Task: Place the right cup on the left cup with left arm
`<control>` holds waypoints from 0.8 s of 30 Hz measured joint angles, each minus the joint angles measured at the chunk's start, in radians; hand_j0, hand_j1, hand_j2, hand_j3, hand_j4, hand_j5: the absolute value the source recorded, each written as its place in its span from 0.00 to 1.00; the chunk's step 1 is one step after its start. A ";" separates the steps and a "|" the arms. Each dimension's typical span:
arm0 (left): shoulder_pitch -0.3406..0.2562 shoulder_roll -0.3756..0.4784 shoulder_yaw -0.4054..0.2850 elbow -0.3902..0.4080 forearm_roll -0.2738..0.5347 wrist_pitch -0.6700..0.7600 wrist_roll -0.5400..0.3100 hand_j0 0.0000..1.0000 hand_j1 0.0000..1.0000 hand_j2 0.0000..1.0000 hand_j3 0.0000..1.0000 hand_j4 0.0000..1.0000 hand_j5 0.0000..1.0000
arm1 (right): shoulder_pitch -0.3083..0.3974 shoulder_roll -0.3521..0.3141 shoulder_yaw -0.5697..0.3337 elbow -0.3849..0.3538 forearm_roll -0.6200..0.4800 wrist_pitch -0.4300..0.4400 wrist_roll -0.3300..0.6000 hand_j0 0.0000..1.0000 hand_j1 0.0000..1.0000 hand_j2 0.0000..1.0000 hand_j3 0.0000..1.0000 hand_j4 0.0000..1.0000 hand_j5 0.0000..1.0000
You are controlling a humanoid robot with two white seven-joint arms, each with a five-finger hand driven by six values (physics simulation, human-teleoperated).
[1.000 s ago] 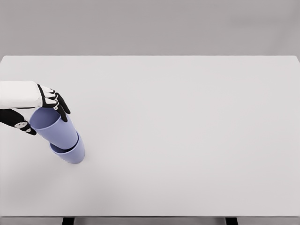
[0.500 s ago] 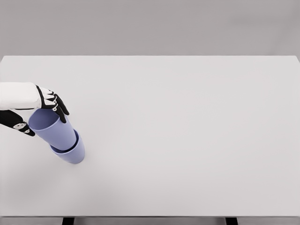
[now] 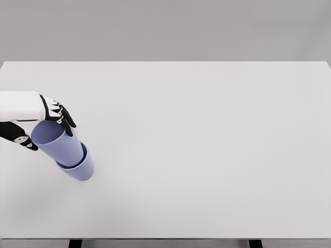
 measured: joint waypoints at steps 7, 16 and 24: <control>0.000 -0.001 0.000 0.000 -0.001 0.000 0.000 0.79 0.79 0.79 0.79 0.79 0.79 | 0.000 0.000 0.000 0.000 0.000 0.000 0.000 1.00 1.00 1.00 1.00 1.00 1.00; 0.000 0.000 0.000 0.000 -0.003 0.000 0.000 0.83 0.83 0.83 0.83 0.83 0.83 | 0.000 0.000 0.000 0.000 0.000 0.000 0.000 1.00 1.00 1.00 1.00 1.00 1.00; 0.000 0.000 0.000 0.000 -0.003 0.000 0.000 0.86 0.86 0.86 0.86 0.86 0.86 | 0.000 0.000 0.000 0.000 0.000 0.000 0.000 1.00 1.00 1.00 1.00 1.00 1.00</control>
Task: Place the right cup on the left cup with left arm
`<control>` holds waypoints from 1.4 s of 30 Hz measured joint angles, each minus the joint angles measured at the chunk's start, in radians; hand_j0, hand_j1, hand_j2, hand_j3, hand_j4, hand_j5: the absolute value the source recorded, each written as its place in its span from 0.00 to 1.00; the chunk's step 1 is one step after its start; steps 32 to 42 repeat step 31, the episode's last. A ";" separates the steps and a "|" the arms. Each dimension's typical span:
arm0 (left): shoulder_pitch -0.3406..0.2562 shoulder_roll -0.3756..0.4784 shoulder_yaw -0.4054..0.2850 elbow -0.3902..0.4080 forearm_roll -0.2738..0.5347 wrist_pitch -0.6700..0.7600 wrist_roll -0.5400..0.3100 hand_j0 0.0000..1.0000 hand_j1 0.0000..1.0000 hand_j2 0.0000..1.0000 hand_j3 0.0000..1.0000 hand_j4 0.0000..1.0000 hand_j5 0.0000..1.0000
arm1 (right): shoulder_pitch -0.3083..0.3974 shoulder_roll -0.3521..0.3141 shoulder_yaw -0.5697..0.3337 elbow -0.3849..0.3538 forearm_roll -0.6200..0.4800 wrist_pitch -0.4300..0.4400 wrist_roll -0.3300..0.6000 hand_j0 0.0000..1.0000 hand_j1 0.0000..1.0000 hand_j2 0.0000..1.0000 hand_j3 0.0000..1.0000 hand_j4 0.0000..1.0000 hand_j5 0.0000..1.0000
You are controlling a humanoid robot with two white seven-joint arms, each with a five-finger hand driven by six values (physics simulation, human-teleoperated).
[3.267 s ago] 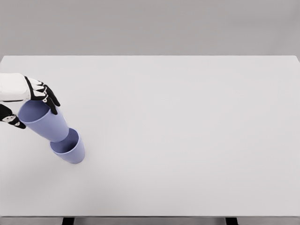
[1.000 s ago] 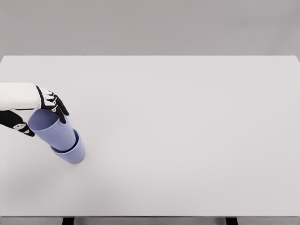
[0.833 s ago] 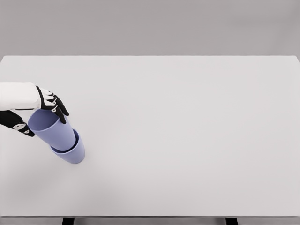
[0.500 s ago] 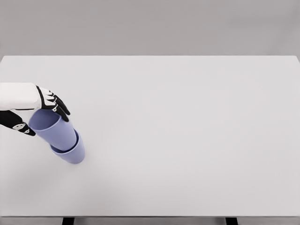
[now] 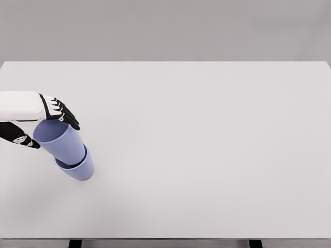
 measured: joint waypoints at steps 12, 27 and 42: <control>0.005 0.000 0.000 0.000 -0.008 0.000 0.000 0.96 0.96 0.96 0.96 0.96 0.96 | 0.000 0.000 0.000 0.000 0.000 0.000 0.000 1.00 1.00 1.00 1.00 1.00 1.00; -0.014 -0.111 0.131 0.039 0.005 0.000 0.000 1.00 1.00 1.00 1.00 1.00 1.00 | 0.000 0.000 0.000 0.000 0.000 0.000 0.000 1.00 1.00 1.00 1.00 1.00 1.00; -0.012 -0.161 0.134 0.041 0.001 0.000 0.000 1.00 1.00 1.00 1.00 1.00 1.00 | 0.000 0.000 0.000 0.000 0.000 0.000 0.000 1.00 1.00 1.00 1.00 1.00 1.00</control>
